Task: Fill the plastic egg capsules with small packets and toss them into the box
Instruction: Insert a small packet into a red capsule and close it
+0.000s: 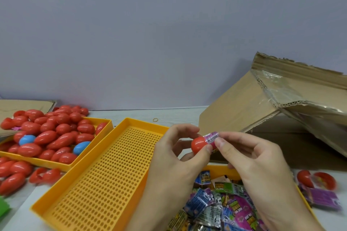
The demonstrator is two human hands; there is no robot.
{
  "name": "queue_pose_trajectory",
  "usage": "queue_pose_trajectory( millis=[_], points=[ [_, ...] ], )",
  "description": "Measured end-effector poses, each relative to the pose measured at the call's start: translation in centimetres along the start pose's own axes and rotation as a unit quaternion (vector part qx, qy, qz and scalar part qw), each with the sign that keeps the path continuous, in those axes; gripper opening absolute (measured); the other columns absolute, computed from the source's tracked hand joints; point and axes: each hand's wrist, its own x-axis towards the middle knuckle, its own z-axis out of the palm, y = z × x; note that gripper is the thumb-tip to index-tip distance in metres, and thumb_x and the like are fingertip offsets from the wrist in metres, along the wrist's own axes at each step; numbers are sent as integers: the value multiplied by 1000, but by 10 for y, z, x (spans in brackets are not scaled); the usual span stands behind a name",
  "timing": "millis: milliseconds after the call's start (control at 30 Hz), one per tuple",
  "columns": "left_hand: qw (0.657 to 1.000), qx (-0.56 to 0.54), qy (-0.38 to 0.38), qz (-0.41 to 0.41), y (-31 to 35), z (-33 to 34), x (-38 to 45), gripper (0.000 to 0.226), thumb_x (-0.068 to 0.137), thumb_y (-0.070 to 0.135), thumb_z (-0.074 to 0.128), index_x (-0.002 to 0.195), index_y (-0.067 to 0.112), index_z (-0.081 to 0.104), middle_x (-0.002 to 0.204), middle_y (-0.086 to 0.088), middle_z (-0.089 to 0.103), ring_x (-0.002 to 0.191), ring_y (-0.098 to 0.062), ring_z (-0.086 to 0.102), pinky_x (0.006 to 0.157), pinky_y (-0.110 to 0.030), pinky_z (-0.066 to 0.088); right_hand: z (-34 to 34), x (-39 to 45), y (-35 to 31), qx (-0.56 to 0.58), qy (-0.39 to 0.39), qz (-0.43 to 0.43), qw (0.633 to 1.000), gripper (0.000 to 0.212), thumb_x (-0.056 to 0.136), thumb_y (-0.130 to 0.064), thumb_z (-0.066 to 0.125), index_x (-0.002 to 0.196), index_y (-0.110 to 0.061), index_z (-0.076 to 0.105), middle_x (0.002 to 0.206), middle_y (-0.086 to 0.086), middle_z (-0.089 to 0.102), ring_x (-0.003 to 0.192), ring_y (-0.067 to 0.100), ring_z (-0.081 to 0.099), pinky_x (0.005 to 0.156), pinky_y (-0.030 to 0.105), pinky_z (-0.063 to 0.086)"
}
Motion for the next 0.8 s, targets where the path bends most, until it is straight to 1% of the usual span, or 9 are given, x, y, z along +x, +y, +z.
queue_pose_trajectory(
  millis=[67, 133, 200, 267, 367, 433, 633, 700, 800],
  points=[
    [1000, 4, -1, 8, 0, 0, 0, 28, 78, 12, 80, 100, 20, 66, 91, 6, 71, 81, -9, 72, 60, -20, 56, 0, 0, -2, 2, -12, -1, 1000, 17, 66, -46, 68, 81, -47, 76, 80, -13, 76, 80, -2, 69, 60, 7, 48],
    [1000, 5, -3, 13, 0, 1, 0, 29, 76, 12, 82, 99, 21, 66, 91, 5, 71, 82, -9, 72, 60, -22, 57, -1, 0, -2, 1, -12, -3, 1000, 23, 62, -51, 67, 82, -45, 76, 81, -12, 76, 80, -1, 69, 60, 8, 50],
    [1000, 2, -5, 17, -1, 1, 0, 31, 75, 10, 83, 99, 20, 66, 91, 4, 71, 82, -10, 72, 61, -23, 57, -1, -1, -1, -1, -10, -9, 1000, 27, 60, -53, 69, 85, -43, 76, 81, -8, 76, 79, 4, 71, 61, 14, 54],
    [1000, 4, -7, 20, -2, 1, 0, 33, 73, 8, 84, 98, 20, 67, 91, 3, 71, 84, -12, 72, 64, -24, 57, -1, 0, 1, 1, -3, -15, 1000, 29, 59, -51, 70, 85, -41, 77, 81, -6, 77, 79, 7, 73, 62, 17, 56],
    [999, 13, -12, 27, -3, 0, 0, 36, 69, 7, 86, 95, 24, 67, 94, 3, 71, 93, -15, 70, 69, -27, 59, -2, 0, 3, 14, 7, -12, 1000, 24, 61, -46, 72, 84, -40, 78, 80, -7, 77, 78, 6, 73, 61, 15, 56],
    [999, 20, -14, 30, -3, 0, 0, 38, 68, 6, 87, 92, 27, 68, 95, 4, 71, 95, -15, 69, 71, -27, 60, -3, 0, 3, 12, 8, -4, 1000, 24, 61, -47, 72, 83, -40, 78, 81, -8, 77, 79, 6, 73, 61, 18, 57],
    [999, 41, -26, 22, 0, -1, -1, 44, 68, 6, 87, 90, 37, 66, 96, 8, 70, 97, -21, 71, 69, -36, 62, -4, 1, 3, 13, 11, 14, 1000, 16, 66, -41, 73, 80, -37, 79, 77, -7, 76, 71, 1, 71, 55, 12, 52],
    [998, 45, -25, 22, 2, -1, -2, 45, 68, 5, 87, 90, 38, 66, 96, 8, 70, 98, -21, 71, 72, -39, 62, -4, 1, 4, 11, 11, 18, 1000, 16, 67, -40, 74, 82, -35, 79, 77, -5, 76, 70, 2, 71, 55, 12, 52],
    [998, 59, -26, 22, 3, 0, -2, 46, 68, 7, 87, 91, 39, 65, 95, 10, 70, 97, -18, 71, 70, -42, 62, -5, 1, 7, 6, 6, 25, 1000, 19, 67, -41, 74, 84, -32, 80, 79, -4, 77, 75, 8, 73, 59, 18, 57]
  ],
)
